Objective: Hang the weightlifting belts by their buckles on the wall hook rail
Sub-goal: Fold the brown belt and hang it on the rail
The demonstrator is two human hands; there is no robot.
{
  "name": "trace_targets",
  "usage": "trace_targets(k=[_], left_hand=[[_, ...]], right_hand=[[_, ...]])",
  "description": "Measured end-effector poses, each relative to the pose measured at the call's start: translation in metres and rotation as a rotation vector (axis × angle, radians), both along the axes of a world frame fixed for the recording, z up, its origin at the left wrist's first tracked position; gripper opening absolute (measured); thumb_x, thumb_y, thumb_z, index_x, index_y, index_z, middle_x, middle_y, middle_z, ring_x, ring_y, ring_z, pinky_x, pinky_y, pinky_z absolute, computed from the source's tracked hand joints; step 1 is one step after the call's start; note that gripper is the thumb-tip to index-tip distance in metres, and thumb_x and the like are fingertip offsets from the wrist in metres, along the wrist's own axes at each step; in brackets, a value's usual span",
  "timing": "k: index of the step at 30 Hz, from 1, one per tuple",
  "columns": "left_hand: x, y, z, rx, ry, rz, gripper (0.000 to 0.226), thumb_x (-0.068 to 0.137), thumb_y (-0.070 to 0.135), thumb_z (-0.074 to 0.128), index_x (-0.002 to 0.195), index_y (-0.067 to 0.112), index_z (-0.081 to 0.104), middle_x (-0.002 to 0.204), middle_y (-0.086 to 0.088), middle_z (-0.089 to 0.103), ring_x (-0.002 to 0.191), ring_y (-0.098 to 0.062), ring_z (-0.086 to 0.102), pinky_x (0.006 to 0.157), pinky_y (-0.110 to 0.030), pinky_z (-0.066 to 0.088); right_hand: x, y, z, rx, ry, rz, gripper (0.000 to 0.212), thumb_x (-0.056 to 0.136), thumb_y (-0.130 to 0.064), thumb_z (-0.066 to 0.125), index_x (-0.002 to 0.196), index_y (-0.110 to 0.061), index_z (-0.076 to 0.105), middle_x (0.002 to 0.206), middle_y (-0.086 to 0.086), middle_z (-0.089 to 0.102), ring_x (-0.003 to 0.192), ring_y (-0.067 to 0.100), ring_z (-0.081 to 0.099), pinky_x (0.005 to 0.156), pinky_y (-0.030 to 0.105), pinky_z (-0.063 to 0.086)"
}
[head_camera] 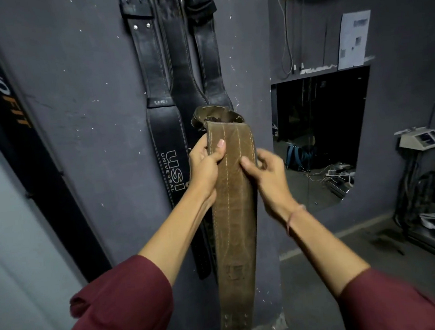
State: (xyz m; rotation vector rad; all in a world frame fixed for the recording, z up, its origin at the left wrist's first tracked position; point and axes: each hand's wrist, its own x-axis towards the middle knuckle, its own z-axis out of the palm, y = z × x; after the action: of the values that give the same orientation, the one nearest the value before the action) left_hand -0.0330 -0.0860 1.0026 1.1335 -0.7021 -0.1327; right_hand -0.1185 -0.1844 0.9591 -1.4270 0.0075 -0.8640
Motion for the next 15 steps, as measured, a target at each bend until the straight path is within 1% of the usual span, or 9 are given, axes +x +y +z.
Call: trace_targets(k=[3, 4, 6, 8, 9, 10, 11, 13, 15], left_hand=[[0.002, 0.003, 0.002, -0.039, 0.015, 0.016, 0.020, 0.098, 0.001, 0.053, 0.115, 0.003, 0.064, 0.097, -0.006, 0.074, 0.090, -0.017, 0.071, 0.085, -0.038, 0.058], [0.004, 0.005, 0.002, -0.053, 0.023, 0.024, 0.021, 0.098, 0.000, 0.053, 0.116, 0.002, 0.064, 0.097, -0.006, 0.073, 0.089, -0.016, 0.071, 0.085, -0.039, 0.058], [0.007, 0.009, 0.003, -0.068, 0.046, 0.038, 0.021, 0.098, 0.001, 0.054, 0.116, 0.003, 0.064, 0.099, -0.009, 0.073, 0.091, -0.021, 0.069, 0.092, -0.050, 0.056], [0.010, 0.012, -0.001, -0.069, 0.070, 0.039, 0.020, 0.098, 0.002, 0.054, 0.112, 0.009, 0.067, 0.101, -0.009, 0.072, 0.095, -0.025, 0.068, 0.098, -0.058, 0.052], [0.011, 0.014, -0.003, -0.073, 0.082, 0.034, 0.019, 0.099, 0.003, 0.054, 0.109, 0.012, 0.068, 0.101, -0.009, 0.073, 0.096, -0.026, 0.068, 0.099, -0.059, 0.051], [0.012, 0.014, -0.005, -0.079, 0.095, 0.027, 0.020, 0.099, 0.003, 0.054, 0.108, 0.013, 0.068, 0.102, -0.009, 0.073, 0.097, -0.027, 0.067, 0.099, -0.059, 0.051], [0.012, 0.014, -0.006, -0.083, 0.101, 0.022, 0.020, 0.099, 0.003, 0.053, 0.109, 0.012, 0.067, 0.102, -0.009, 0.072, 0.097, -0.027, 0.067, 0.099, -0.058, 0.051], [0.012, 0.012, -0.008, -0.090, 0.092, 0.017, 0.019, 0.099, 0.001, 0.053, 0.112, 0.008, 0.065, 0.100, -0.008, 0.072, 0.093, -0.022, 0.068, 0.094, -0.051, 0.054], [0.009, 0.009, -0.008, -0.094, 0.070, -0.016, 0.019, 0.099, 0.000, 0.053, 0.112, 0.008, 0.064, 0.099, -0.006, 0.072, 0.089, -0.017, 0.069, 0.086, -0.041, 0.057]], right_hand=[[0.010, -0.003, 0.016, -0.003, -0.023, 0.036, 0.024, 0.096, -0.001, 0.059, 0.117, 0.009, 0.060, 0.108, 0.020, 0.071, 0.095, 0.026, 0.070, 0.083, 0.035, 0.060], [0.009, -0.001, 0.000, 0.000, -0.003, 0.059, 0.026, 0.095, 0.001, 0.060, 0.119, 0.010, 0.060, 0.113, 0.020, 0.071, 0.099, 0.027, 0.070, 0.086, 0.035, 0.059], [0.001, 0.005, -0.050, 0.008, 0.075, 0.096, 0.025, 0.092, 0.004, 0.063, 0.117, 0.009, 0.062, 0.116, 0.021, 0.072, 0.105, 0.031, 0.070, 0.089, 0.037, 0.059], [-0.011, 0.010, -0.102, -0.006, 0.196, 0.111, 0.011, 0.092, 0.001, 0.064, 0.102, 0.000, 0.069, 0.102, 0.016, 0.076, 0.097, 0.030, 0.072, 0.083, 0.039, 0.059], [-0.016, 0.011, -0.115, -0.005, 0.238, 0.108, 0.011, 0.093, 0.000, 0.064, 0.091, -0.008, 0.072, 0.091, 0.009, 0.077, 0.089, 0.025, 0.073, 0.078, 0.037, 0.058], [-0.017, 0.011, -0.115, -0.011, 0.262, 0.090, 0.019, 0.094, -0.001, 0.064, 0.084, -0.016, 0.073, 0.084, 0.003, 0.076, 0.084, 0.021, 0.072, 0.075, 0.034, 0.056], [-0.015, 0.010, -0.106, -0.016, 0.258, 0.079, 0.019, 0.094, -0.003, 0.063, 0.086, -0.017, 0.073, 0.085, 0.002, 0.076, 0.085, 0.021, 0.072, 0.076, 0.034, 0.056], [-0.005, 0.008, -0.066, -0.009, 0.154, 0.085, 0.013, 0.097, -0.008, 0.061, 0.105, -0.004, 0.070, 0.104, 0.016, 0.076, 0.097, 0.028, 0.071, 0.087, 0.044, 0.058], [0.009, 0.006, -0.010, 0.039, 0.051, 0.119, 0.026, 0.098, -0.014, 0.059, 0.116, 0.004, 0.065, 0.114, 0.024, 0.072, 0.102, 0.031, 0.070, 0.093, 0.048, 0.057]])
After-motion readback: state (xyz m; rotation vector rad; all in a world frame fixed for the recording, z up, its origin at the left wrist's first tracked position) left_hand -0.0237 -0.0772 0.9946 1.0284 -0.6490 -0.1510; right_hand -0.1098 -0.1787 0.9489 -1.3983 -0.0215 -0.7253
